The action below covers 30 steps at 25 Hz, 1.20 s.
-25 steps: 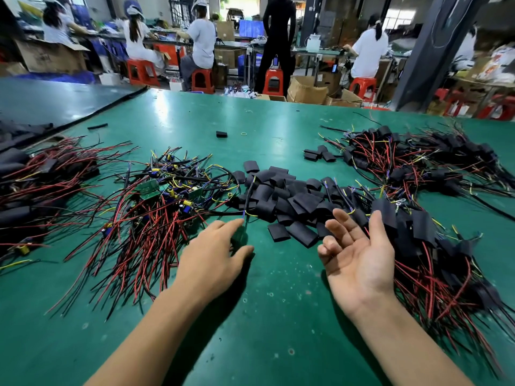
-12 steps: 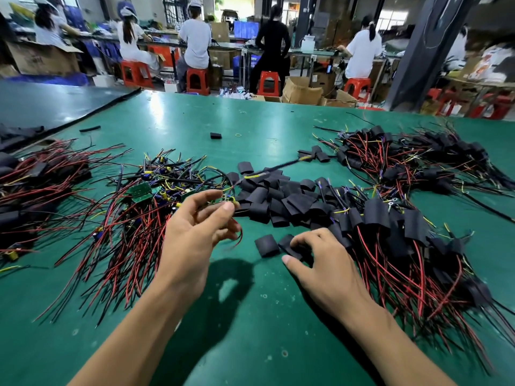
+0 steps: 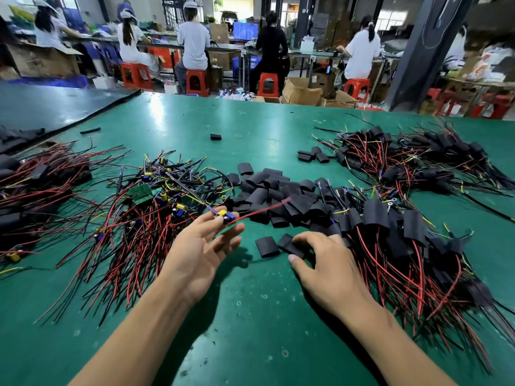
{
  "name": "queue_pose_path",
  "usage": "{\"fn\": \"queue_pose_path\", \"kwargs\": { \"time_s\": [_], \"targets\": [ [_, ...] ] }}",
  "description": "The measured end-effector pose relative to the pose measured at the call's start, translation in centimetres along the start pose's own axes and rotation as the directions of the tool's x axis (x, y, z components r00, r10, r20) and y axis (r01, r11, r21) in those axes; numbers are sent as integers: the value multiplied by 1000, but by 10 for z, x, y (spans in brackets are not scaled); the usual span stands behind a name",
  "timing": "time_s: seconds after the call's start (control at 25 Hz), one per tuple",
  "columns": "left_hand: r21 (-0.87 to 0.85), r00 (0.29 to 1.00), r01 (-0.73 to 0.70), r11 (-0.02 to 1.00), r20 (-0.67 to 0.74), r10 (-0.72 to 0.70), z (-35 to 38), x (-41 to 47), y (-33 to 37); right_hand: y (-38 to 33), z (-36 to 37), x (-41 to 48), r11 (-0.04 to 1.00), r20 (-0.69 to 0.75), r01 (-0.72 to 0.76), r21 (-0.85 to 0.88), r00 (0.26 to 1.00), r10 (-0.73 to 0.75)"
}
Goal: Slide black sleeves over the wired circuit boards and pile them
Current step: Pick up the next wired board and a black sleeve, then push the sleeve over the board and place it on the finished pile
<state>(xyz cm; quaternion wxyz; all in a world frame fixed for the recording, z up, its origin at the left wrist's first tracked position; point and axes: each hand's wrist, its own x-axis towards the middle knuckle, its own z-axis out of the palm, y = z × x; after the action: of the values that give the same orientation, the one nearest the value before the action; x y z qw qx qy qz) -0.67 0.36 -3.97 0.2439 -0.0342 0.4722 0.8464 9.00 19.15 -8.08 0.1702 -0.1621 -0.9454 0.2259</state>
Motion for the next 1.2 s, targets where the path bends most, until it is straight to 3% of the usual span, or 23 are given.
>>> {"fn": "queue_pose_path", "kwargs": {
  "time_s": [0.2, 0.28, 0.4, 0.52, 0.88, 1.2],
  "targets": [
    [-9, 998, 45, 999, -45, -46, -5, 8, -6, 1, 0, -1, 998, -66, 11, 56, 998, -7],
    [24, 999, 8, 1000, -48, -7, -7, 9, -7, 1, -2, 0, 981, -97, -17, 195, 995, 36],
    [98, 998, -52, 994, -37, 56, -8, 11, -6, 1, -5, 4, 856, -126, -79, 510, 978, 166],
    [127, 996, -86, 988, -25, 89, -10, 11, -4, 0, -7, 7, 726, -84, -110, 679, 971, 226],
    [157, 992, -120, 980, -8, 122, -13, 11, 2, -3, -7, 10, 547, -23, -105, 830, 975, 222],
    [135, 992, -121, 984, -6, 123, -14, 12, 1, -5, -7, 8, 564, 24, -92, 820, 991, 128]
  ]
}}
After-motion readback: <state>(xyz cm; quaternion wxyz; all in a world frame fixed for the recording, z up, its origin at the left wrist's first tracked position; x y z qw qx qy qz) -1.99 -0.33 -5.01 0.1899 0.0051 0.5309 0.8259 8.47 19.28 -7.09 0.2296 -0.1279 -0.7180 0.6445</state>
